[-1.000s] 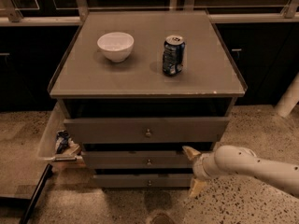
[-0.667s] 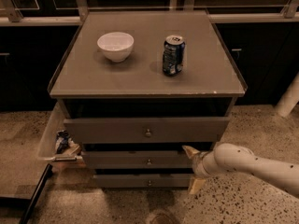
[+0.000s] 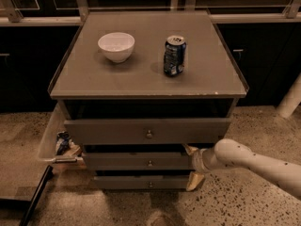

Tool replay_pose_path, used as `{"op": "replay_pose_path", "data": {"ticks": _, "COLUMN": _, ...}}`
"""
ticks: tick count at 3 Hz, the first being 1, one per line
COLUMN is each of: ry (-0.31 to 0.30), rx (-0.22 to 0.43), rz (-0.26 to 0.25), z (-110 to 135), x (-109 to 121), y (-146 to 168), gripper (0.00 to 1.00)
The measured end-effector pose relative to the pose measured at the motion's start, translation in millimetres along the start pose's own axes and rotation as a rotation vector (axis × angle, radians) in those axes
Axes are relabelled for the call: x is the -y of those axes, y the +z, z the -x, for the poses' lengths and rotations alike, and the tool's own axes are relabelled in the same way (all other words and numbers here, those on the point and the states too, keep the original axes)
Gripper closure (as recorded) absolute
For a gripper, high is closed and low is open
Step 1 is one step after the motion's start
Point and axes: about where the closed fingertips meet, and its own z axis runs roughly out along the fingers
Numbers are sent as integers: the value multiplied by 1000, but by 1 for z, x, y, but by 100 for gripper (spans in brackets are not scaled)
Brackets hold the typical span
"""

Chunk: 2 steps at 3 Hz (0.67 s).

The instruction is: Open middle drawer

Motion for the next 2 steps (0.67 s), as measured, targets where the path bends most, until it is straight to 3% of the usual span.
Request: {"op": "replay_pose_path", "data": {"ticks": 2, "ry": 5, "rx": 23, "rz": -3, "z": -5, "x": 18, "y": 18, "gripper": 0}}
